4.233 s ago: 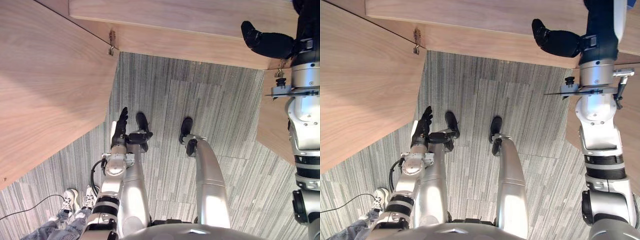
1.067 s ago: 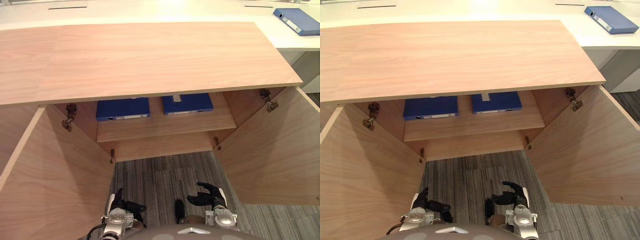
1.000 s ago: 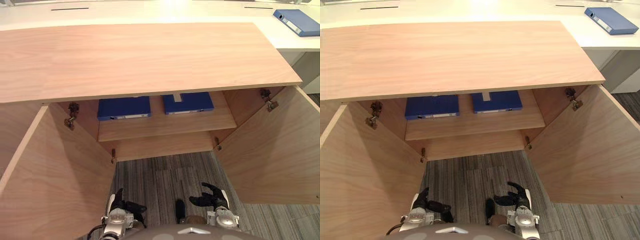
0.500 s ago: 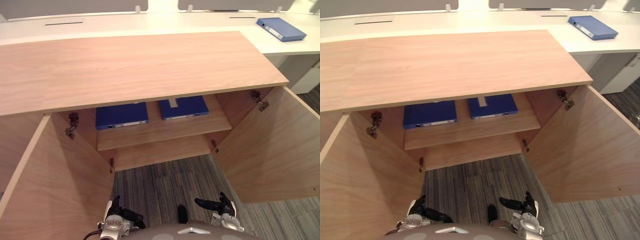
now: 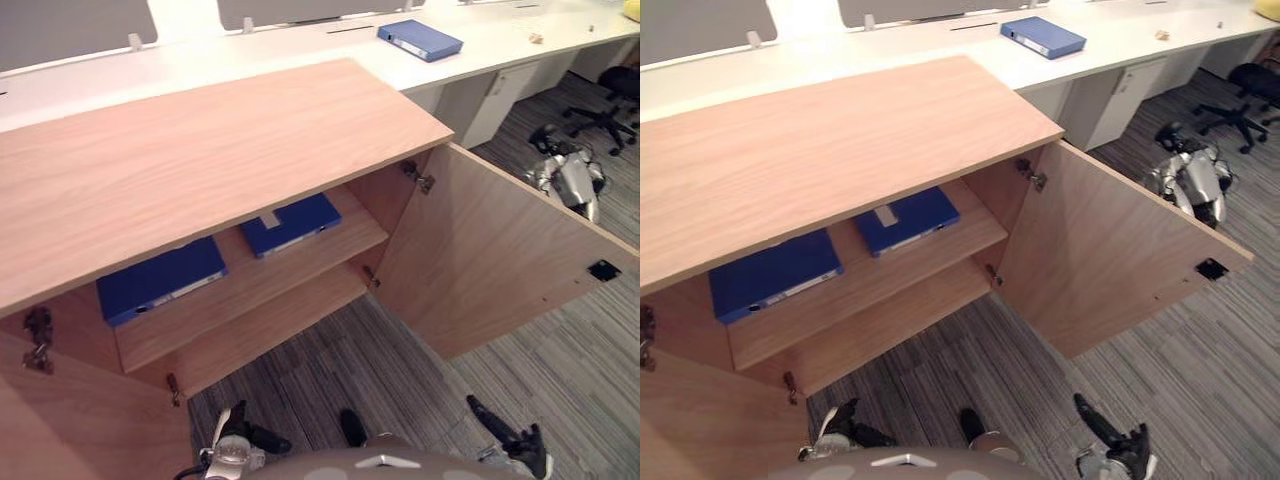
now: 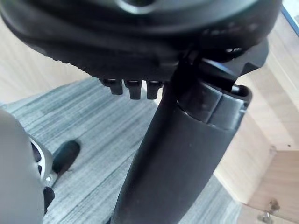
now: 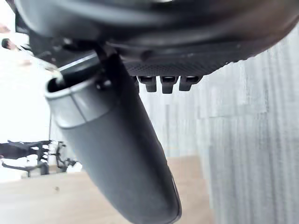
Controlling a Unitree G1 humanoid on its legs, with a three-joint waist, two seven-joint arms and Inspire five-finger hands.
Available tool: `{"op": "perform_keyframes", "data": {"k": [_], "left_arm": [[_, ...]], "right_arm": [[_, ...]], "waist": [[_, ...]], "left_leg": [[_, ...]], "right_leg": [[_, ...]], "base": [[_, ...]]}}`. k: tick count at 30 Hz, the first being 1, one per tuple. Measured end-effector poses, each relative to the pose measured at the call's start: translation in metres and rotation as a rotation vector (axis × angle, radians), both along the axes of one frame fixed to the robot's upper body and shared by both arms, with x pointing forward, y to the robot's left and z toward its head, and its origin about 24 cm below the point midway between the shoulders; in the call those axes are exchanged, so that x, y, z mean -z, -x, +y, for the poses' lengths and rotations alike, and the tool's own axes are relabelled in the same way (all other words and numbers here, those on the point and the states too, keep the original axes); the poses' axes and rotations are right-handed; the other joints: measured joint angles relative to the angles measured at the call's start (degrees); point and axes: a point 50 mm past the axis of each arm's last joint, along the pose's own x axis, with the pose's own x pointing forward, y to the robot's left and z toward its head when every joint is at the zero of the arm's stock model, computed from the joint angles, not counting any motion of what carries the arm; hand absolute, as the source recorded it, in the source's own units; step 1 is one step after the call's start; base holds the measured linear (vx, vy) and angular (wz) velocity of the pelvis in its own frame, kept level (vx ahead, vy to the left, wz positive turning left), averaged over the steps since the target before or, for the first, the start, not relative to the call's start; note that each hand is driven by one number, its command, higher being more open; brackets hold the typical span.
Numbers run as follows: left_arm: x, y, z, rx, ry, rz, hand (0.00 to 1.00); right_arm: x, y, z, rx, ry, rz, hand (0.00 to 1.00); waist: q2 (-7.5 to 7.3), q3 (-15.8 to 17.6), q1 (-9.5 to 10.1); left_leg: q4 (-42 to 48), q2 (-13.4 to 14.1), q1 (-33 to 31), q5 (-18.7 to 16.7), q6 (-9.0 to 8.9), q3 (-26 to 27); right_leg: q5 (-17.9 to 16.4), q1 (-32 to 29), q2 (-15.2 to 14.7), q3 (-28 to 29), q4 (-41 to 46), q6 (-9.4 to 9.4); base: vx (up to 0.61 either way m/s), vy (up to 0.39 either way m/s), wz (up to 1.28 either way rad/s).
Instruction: Walk over to the cabinet, pick up the folder, carry it to the office cabinet, place the folder inside the office cabinet, then close the office cabinet door
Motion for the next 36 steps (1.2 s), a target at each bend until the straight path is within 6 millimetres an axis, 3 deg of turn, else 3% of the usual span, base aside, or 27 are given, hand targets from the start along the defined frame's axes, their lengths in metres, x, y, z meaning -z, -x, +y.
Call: {"op": "perform_keyframes", "data": {"k": [4,11,21,28,36], "left_arm": [[-0.001,-0.008,-0.011,0.035,0.023,-0.009,1.00],[-0.010,-0.036,-0.029,0.110,0.068,-0.117,1.00],[-0.004,-0.019,-0.025,0.157,0.083,-0.063,1.00],[-0.002,-0.007,-0.019,0.211,0.064,-0.036,1.00],[-0.001,-0.002,-0.020,0.257,0.078,-0.030,1.00]], "right_arm": [[-0.025,-0.013,-0.018,0.041,0.106,-0.102,1.00],[-0.067,-0.059,-0.057,0.077,0.258,-0.276,1.00],[-0.110,-0.102,-0.106,-0.005,0.401,-0.349,1.00],[-0.138,-0.110,-0.138,-0.045,0.501,-0.342,1.00],[-0.167,-0.127,-0.155,-0.122,0.584,-0.353,1.00]], "waist": [[0.45,-0.26,-0.97],[2.00,-0.72,-2.39],[3.59,0.08,-2.54],[4.00,0.15,-2.60],[5.15,0.33,-3.01]], "left_leg": [[-0.16,-0.04,0.05,-0.17,-0.07,1.45],[-0.25,-0.03,-0.96,-0.01,0.18,1.28],[-0.02,-0.63,-2.79,0.75,0.79,-2.29],[-0.02,-1.44,-4.22,0.88,1.03,-4.73],[-0.22,-1.94,-5.26,0.88,1.36,-8.89]], "right_leg": [[0.01,-0.75,0.43,1.29,0.55,0.03],[0.14,-1.76,0.20,1.32,0.64,0.24],[0.11,-1.91,-0.71,-1.33,0.13,0.42],[-0.17,-2.50,-1.90,-3.23,-0.33,0.68],[-0.14,-2.65,-2.48,-4.73,-0.67,0.71]], "base": [[0.01,-0.021,-0.21],[0.00,-0.031,0.01],[-0.02,-0.038,0.16],[-0.02,-0.020,0.14],[0.01,-0.017,0.08]]}}
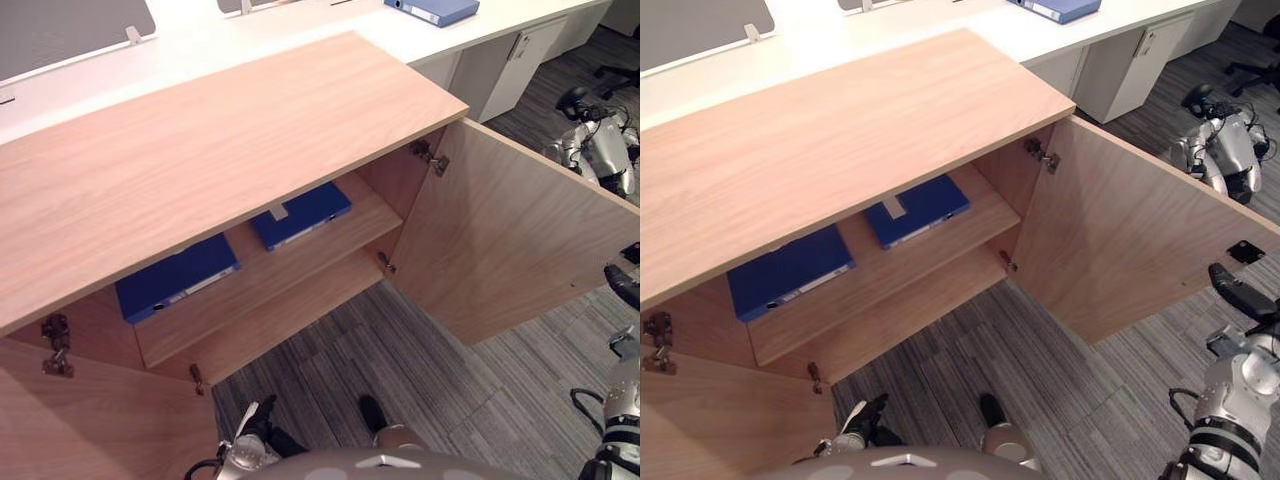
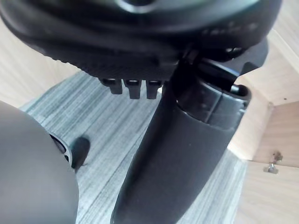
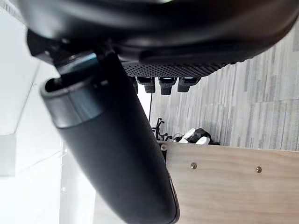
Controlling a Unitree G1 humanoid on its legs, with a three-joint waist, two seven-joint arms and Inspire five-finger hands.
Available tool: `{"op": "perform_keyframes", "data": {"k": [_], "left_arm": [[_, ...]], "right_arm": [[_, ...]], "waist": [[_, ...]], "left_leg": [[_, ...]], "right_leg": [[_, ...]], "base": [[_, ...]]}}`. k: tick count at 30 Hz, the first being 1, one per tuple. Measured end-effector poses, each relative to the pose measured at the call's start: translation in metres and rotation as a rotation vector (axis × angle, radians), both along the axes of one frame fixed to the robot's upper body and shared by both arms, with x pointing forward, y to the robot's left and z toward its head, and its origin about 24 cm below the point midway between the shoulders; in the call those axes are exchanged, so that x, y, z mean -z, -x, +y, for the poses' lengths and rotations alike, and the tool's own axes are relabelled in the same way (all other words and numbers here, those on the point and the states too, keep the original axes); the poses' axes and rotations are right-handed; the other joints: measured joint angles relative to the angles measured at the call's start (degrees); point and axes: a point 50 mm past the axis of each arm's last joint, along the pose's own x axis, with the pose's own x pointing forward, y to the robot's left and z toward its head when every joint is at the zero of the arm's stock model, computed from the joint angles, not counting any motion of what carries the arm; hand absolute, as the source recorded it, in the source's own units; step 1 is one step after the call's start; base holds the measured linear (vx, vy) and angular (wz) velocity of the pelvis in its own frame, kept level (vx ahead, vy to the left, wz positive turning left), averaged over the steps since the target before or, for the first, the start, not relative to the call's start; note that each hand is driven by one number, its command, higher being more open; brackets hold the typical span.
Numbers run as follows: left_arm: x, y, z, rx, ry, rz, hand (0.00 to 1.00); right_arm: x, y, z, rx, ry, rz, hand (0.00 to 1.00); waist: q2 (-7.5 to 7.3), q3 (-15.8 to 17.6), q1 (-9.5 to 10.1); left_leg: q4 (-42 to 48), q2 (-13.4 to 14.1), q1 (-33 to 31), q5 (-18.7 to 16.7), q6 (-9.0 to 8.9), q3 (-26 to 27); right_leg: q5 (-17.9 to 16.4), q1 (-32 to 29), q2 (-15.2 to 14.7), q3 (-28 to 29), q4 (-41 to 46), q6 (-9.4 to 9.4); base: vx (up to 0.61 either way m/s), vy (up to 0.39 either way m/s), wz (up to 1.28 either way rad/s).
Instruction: Walk over to the cabinet, pick up the folder, carry it to the office cabinet, place the folder inside the office cabinet, then close the office cabinet door
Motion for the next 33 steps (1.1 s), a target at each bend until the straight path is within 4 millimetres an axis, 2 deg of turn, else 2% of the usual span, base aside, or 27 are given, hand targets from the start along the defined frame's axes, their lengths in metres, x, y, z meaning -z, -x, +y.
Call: {"op": "perform_keyframes", "data": {"k": [5,9,22,26,29,33], "left_arm": [[0.000,-0.001,-0.004,0.023,0.009,-0.010,1.00],[-0.001,-0.001,-0.006,0.051,0.009,-0.012,1.00],[-0.005,-0.015,-0.008,0.069,0.012,-0.066,1.00],[-0.006,-0.017,-0.008,0.078,0.004,-0.073,1.00],[-0.006,-0.017,-0.007,0.083,-0.001,-0.071,1.00],[-0.007,-0.022,-0.005,0.074,-0.003,-0.083,1.00]], "right_arm": [[-0.006,-0.013,0.003,-0.069,0.033,0.023,1.00],[-0.011,-0.023,0.007,-0.117,0.054,0.032,1.00],[-0.015,-0.030,0.009,-0.148,0.074,0.039,1.00],[-0.011,-0.025,0.026,-0.186,0.079,-0.002,1.00],[-0.006,-0.020,0.043,-0.219,0.068,-0.034,1.00],[0.003,-0.005,0.069,-0.250,0.034,-0.077,1.00]], "waist": [[0.66,0.38,-0.16],[1.87,1.04,-0.24],[2.13,2.29,-1.32],[2.03,2.55,-1.51],[1.99,2.59,-2.34],[1.53,2.89,-2.66]], "left_leg": [[0.16,-0.23,-0.67,0.09,0.15,-1.38],[0.15,-0.52,-1.36,0.27,0.42,-2.29],[0.03,-0.63,-1.83,0.49,0.76,-4.00],[0.02,-0.51,-1.94,0.72,0.85,-4.00],[0.01,-0.27,-1.90,0.88,0.70,-4.00],[0.01,0.10,-1.53,0.97,0.58,-3.96]], "right_leg": [[0.01,-0.10,-0.46,-1.06,-0.18,0.01],[0.16,-0.23,-1.02,-1.94,-0.99,0.24],[1.13,0.10,-1.29,-2.71,-2.32,0.67],[1.95,0.42,-1.25,-2.70,-3.59,0.54],[2.20,0.48,-1.03,-2.71,-3.80,0.44],[2.45,0.77,-0.60,-2.64,-4.05,0.37]], "base": [[-0.02,-0.016,0.13],[-0.02,-0.012,0.09],[0.00,-0.006,0.01],[-0.02,-0.009,-0.01],[0.00,0.000,0.00],[-0.01,-0.032,-0.05]]}}
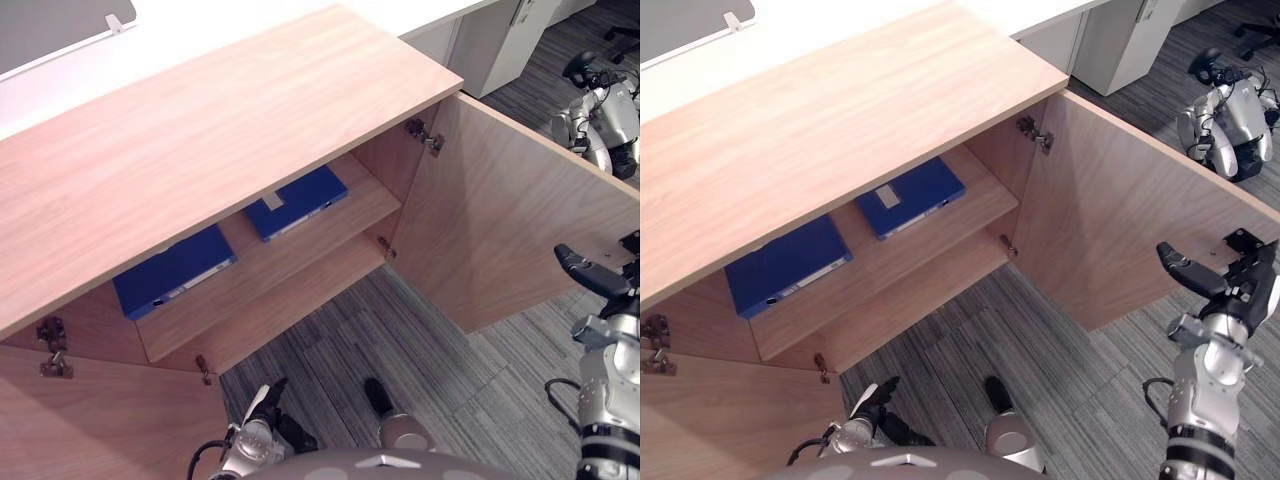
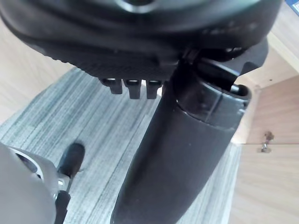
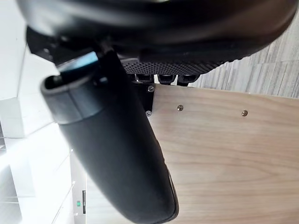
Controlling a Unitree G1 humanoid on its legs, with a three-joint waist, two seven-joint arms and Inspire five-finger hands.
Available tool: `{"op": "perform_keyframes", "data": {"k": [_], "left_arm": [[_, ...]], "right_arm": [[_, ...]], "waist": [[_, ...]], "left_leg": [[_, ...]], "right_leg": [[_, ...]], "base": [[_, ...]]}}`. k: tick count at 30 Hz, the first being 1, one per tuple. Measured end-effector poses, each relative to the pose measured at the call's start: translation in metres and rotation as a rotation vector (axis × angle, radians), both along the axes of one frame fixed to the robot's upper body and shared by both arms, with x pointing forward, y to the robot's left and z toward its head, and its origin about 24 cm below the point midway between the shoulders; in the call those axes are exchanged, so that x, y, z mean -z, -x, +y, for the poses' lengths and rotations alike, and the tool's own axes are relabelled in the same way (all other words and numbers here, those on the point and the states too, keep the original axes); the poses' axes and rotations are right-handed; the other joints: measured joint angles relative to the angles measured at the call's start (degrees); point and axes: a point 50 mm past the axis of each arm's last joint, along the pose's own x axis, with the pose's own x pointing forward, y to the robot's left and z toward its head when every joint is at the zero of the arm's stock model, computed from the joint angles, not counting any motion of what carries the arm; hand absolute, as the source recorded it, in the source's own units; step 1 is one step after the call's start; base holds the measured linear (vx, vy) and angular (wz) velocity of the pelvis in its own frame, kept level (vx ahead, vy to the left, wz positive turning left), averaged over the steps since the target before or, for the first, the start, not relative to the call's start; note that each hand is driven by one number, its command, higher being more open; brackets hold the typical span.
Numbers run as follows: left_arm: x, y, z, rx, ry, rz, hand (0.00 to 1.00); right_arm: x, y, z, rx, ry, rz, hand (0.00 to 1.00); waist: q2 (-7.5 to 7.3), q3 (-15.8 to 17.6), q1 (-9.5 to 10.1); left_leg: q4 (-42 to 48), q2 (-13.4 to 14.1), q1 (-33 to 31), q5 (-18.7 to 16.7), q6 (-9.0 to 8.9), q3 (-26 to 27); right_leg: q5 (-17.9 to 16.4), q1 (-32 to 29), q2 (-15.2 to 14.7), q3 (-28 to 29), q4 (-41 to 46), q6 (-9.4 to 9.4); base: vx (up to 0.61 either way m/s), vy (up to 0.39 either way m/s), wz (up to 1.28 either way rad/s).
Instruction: Walk over to the cabinet, pick up the folder, carry it to the office cabinet, place the folder inside the office cabinet, then close the office cabinet door
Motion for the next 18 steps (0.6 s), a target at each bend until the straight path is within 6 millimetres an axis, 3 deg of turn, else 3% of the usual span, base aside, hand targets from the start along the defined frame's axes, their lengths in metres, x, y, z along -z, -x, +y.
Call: {"op": "perform_keyframes", "data": {"k": [8,13,18], "left_arm": [[-0.006,-0.020,0.001,0.000,-0.004,-0.048,1.00],[-0.006,-0.019,0.001,0.009,-0.009,-0.044,1.00],[-0.004,-0.015,0.002,0.027,-0.026,-0.033,1.00]], "right_arm": [[0.009,0.029,0.052,-0.066,-0.093,-0.072,1.00],[0.013,0.049,0.094,-0.145,-0.172,-0.074,1.00],[0.018,0.069,0.133,-0.266,-0.250,-0.030,1.00]], "waist": [[-1.13,0.60,-0.14],[-1.91,0.48,-0.31],[-3.58,-0.04,-0.33]], "left_leg": [[0.10,0.59,0.21,-0.04,-0.06,1.95],[0.50,1.10,0.86,-0.38,-0.41,3.46],[1.32,1.68,1.11,-0.92,-1.06,4.67]], "right_leg": [[1.48,0.05,0.44,2.32,-0.95,-0.05],[1.52,-0.28,1.03,4.01,0.00,-0.07],[1.59,-0.69,1.70,5.31,1.07,-0.02]], "base": [[0.00,-0.024,-0.14],[0.00,-0.022,-0.18],[-0.02,-0.035,-0.14]]}}
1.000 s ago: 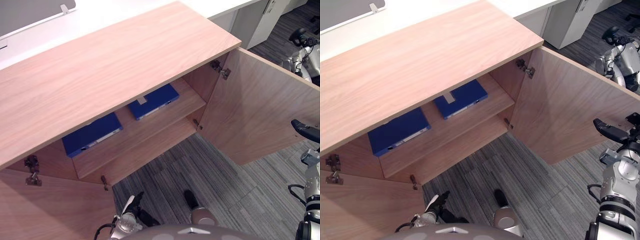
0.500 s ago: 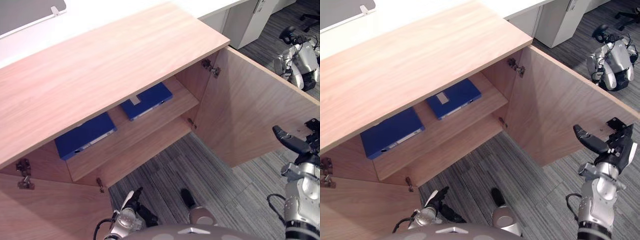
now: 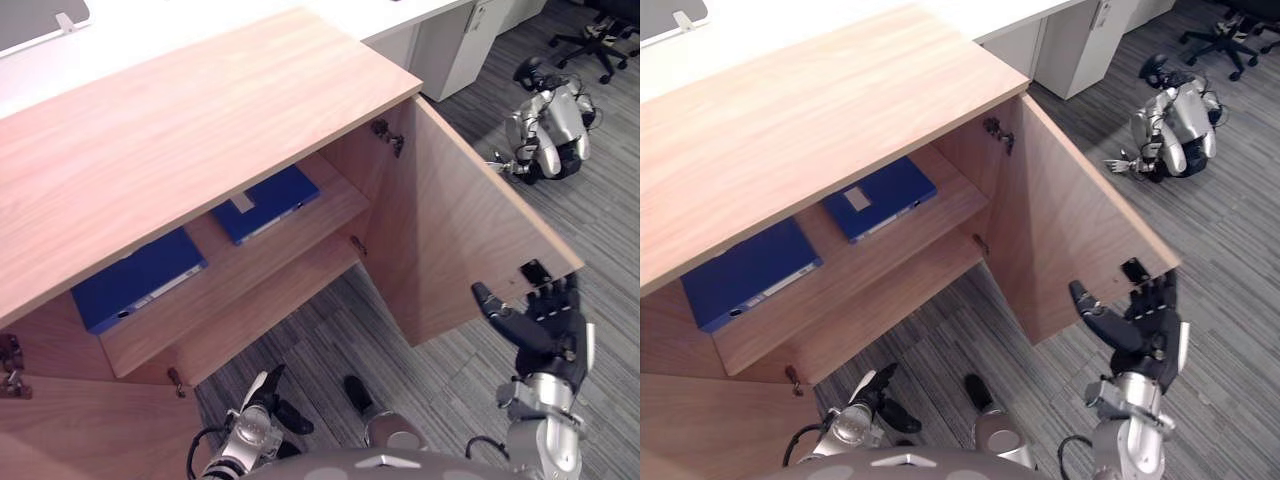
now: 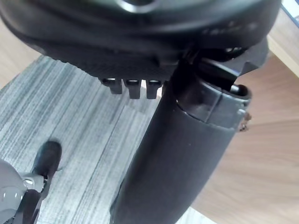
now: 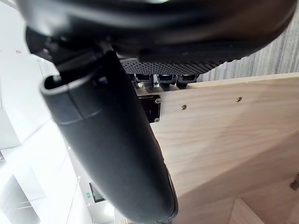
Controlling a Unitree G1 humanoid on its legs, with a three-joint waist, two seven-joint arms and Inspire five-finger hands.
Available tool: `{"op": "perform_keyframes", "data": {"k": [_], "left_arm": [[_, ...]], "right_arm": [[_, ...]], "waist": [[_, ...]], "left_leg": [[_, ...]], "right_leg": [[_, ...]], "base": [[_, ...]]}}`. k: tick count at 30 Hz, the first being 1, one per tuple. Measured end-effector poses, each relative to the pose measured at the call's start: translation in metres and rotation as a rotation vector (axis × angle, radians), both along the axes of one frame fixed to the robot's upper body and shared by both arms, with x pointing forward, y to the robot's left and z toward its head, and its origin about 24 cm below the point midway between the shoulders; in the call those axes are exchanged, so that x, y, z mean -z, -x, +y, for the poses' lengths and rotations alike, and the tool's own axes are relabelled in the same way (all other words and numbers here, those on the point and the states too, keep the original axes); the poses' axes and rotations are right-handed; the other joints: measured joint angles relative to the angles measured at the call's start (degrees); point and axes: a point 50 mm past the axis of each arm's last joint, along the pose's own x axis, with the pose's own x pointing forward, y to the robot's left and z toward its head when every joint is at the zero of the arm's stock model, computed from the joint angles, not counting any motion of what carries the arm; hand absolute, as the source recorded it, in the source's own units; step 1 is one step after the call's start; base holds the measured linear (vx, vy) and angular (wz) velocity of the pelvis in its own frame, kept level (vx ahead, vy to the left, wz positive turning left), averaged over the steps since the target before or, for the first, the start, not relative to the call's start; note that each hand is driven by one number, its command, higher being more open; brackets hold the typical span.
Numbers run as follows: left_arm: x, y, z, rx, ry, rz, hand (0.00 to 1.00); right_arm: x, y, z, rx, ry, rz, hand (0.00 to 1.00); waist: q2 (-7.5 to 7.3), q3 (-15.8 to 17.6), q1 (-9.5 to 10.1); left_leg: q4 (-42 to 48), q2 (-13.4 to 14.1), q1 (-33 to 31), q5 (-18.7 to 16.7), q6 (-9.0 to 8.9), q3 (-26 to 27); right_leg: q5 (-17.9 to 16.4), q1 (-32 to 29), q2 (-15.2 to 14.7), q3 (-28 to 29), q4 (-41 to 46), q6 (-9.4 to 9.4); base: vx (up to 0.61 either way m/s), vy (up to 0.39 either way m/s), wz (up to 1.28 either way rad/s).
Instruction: Walk over to the cabinet, pick up the folder, carry it to the office cabinet, place the folder inside the office cabinet, then close the office cabinet door
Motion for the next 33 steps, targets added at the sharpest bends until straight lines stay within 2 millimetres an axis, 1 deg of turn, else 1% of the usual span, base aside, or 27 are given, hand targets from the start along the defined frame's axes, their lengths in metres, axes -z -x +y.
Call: {"op": "perform_keyframes", "data": {"k": [1,2,3,4,5,7,8,10,11,13,14,16,17,19,20,21,24,26,28,30,32,33], "left_arm": [[0.000,0.001,-0.001,0.015,-0.007,0.001,1.00],[0.000,0.001,-0.001,0.021,-0.009,0.001,1.00],[0.001,0.003,-0.001,0.031,-0.016,0.008,1.00],[0.002,0.005,-0.001,0.039,-0.022,0.013,1.00],[0.002,0.006,-0.001,0.043,-0.024,0.017,1.00],[0.004,0.012,-0.001,0.059,-0.031,0.032,1.00],[0.004,0.014,0.000,0.064,-0.034,0.036,1.00],[0.006,0.021,0.004,0.064,-0.044,0.054,1.00],[0.006,0.022,0.004,0.065,-0.045,0.056,1.00],[0.007,0.026,0.008,0.087,-0.067,0.067,1.00],[0.007,0.027,0.008,0.098,-0.071,0.068,1.00],[0.007,0.028,0.008,0.100,-0.072,0.066,1.00],[0.005,0.026,0.009,0.097,-0.076,0.044,1.00],[0.003,0.025,0.009,0.094,-0.079,0.029,1.00],[0.002,0.023,0.009,0.093,-0.079,0.022,1.00],[0.002,0.022,0.009,0.093,-0.079,0.015,1.00],[0.001,0.023,0.009,0.089,-0.083,0.009,1.00],[0.001,0.023,0.010,0.087,-0.083,0.008,1.00],[0.001,0.023,0.010,0.087,-0.083,0.009,1.00],[0.001,0.022,0.010,0.085,-0.085,0.006,1.00],[0.000,0.020,0.011,0.070,-0.085,0.002,1.00],[0.000,0.020,0.011,0.067,-0.087,0.000,1.00]], "right_arm": [[0.001,0.005,0.009,-0.027,-0.021,0.010,1.00],[0.001,0.007,0.014,-0.043,-0.033,0.013,1.00],[0.003,0.012,0.024,-0.078,-0.059,0.022,1.00],[0.004,0.015,0.030,-0.100,-0.076,0.029,1.00],[0.005,0.017,0.033,-0.114,-0.085,0.034,1.00],[0.008,0.022,0.046,-0.176,-0.118,0.057,1.00],[0.009,0.023,0.049,-0.195,-0.122,0.063,1.00],[0.012,0.029,0.061,-0.281,-0.140,0.094,1.00],[0.012,0.029,0.062,-0.289,-0.141,0.097,1.00],[0.014,0.032,0.074,-0.376,-0.161,0.110,1.00],[0.014,0.032,0.077,-0.400,-0.163,0.113,1.00],[0.015,0.032,0.088,-0.473,-0.185,0.109,1.00],[0.015,0.023,0.102,-0.554,-0.202,0.082,1.00],[0.012,0.008,0.111,-0.631,-0.169,0.031,1.00],[0.008,-0.001,0.115,-0.662,-0.149,-0.006,1.00],[0.002,-0.008,0.119,-0.693,-0.131,-0.046,1.00],[-0.006,-0.021,0.125,-0.729,-0.092,-0.105,1.00],[-0.005,-0.027,0.124,-0.729,-0.068,-0.110,1.00],[-0.001,-0.037,0.119,-0.714,-0.007,-0.105,1.00],[0.001,-0.048,0.111,-0.683,0.036,-0.103,1.00],[0.005,-0.062,0.100,-0.630,0.093,-0.082,1.00],[0.007,-0.064,0.097,-0.617,0.101,-0.077,1.00]], "waist": [[-0.34,-0.17,0.01],[-0.56,-0.24,0.01],[-1.16,-0.51,0.01],[-1.53,-0.69,0.02],[-1.77,-0.82,0.02],[-2.88,-1.56,0.05],[-3.19,-1.76,0.06],[-4.47,-2.62,0.28],[-4.57,-2.69,0.30],[-5.29,-3.04,0.48],[-5.40,-3.12,0.70],[-5.77,-3.51,2.26],[-6.27,-4.01,4.12],[-6.60,-4.64,5.43],[-6.89,-4.80,6.28],[-6.93,-4.85,6.87],[-7.08,-4.96,7.12],[-7.36,-4.98,7.14],[-7.35,-4.93,7.45],[-7.07,-4.73,8.31],[-6.35,-4.37,9.23],[-6.19,-4.37,9.60]], "left_leg": [[0.02,0.03,0.07,-0.01,0.00,-0.01],[0.02,0.04,0.15,-0.01,0.00,-0.02],[0.02,0.05,0.35,0.00,0.00,-0.05],[0.02,0.05,0.47,0.00,0.00,-0.08],[0.02,0.04,0.54,0.00,0.01,-0.09],[0.04,-0.04,0.69,-0.02,0.10,-0.19],[0.04,-0.06,0.72,-0.07,0.18,-0.25],[-0.06,-0.34,0.50,-0.04,0.23,-1.60],[-0.10,-0.36,0.46,-0.01,0.27,-1.80],[-0.43,-0.61,0.39,0.52,0.56,-3.23],[-0.53,-0.66,0.31,0.74,0.79,-3.59],[-1.66,-1.02,0.26,1.70,0.92,-4.80],[-4.06,-1.62,0.23,3.53,1.09,-6.68],[-6.87,-2.17,0.68,5.82,1.12,-8.51],[-6.86,-2.22,0.50,5.98,1.18,-9.14],[-6.86,-2.27,0.48,6.17,1.48,-9.52],[-6.86,-2.43,0.13,6.20,1.75,-10.92],[-6.84,-2.60,-0.45,6.31,1.96,-12.08],[-6.83,-2.82,-1.07,6.52,2.27,-13.24],[-6.83,-2.97,-1.25,6.62,2.41,-14.09],[-6.86,-3.09,-1.17,6.66,2.47,-15.84],[-6.87,-3.08,-1.23,6.65,2.45,-16.04]], "right_leg": [[-0.01,-0.02,0.08,0.06,0.21,0.00],[-0.01,-0.03,0.15,0.14,0.35,0.01],[-0.02,-0.03,0.31,0.39,0.71,0.02],[-0.03,-0.03,0.35,0.46,0.93,0.02],[-0.04,-0.02,0.37,0.50,1.05,0.02],[-0.06,-0.01,0.36,0.58,1.45,0.04],[-0.07,0.00,0.35,0.58,1.56,0.05],[-0.38,0.13,0.23,0.16,1.96,0.33],[-0.47,0.15,0.21,0.06,2.04,0.34],[-1.24,0.08,-0.06,-1.14,3.22,0.39],[-1.41,0.07,-0.14,-1.51,3.43,0.42],[-1.77,0.05,-0.47,-2.66,3.59,0.10],[-2.02,-0.04,-0.93,-4.72,3.55,-0.04],[-2.16,-0.08,-1.21,-6.62,3.47,-0.11],[-2.17,0.01,-1.42,-7.27,3.46,-0.15],[-2.12,0.20,-1.59,-7.87,3.46,-0.32],[-2.20,0.79,-2.13,-9.03,2.92,-0.26],[-2.29,0.88,-2.45,-10.16,2.71,-0.19],[-2.37,1.05,-2.84,-11.49,2.41,-0.10],[-2.45,1.35,-3.05,-12.27,2.28,-0.06],[-2.79,2.81,-3.28,-14.11,1.70,-0.10],[-2.94,2.85,-3.29,-14.33,1.72,-0.19]], "base": [[-0.02,-0.034,-0.03],[-0.03,-0.040,-0.08],[-0.01,-0.026,-0.08],[-0.01,-0.032,-0.07],[0.00,0.000,0.00],[-0.01,-0.016,-0.01],[0.00,0.000,0.00],[-0.02,-0.027,0.08],[-0.02,-0.023,0.16],[-0.01,-0.020,0.26],[-0.01,-0.021,0.34],[0.00,-0.013,0.44],[0.03,-0.009,0.68],[0.04,-0.002,0.62],[0.03,0.012,0.34],[0.02,0.015,0.25],[0.04,0.025,0.25],[0.04,0.025,0.32],[0.03,0.026,0.29],[0.02,0.020,0.27],[0.00,0.006,0.38],[0.00,0.007,0.23]]}}
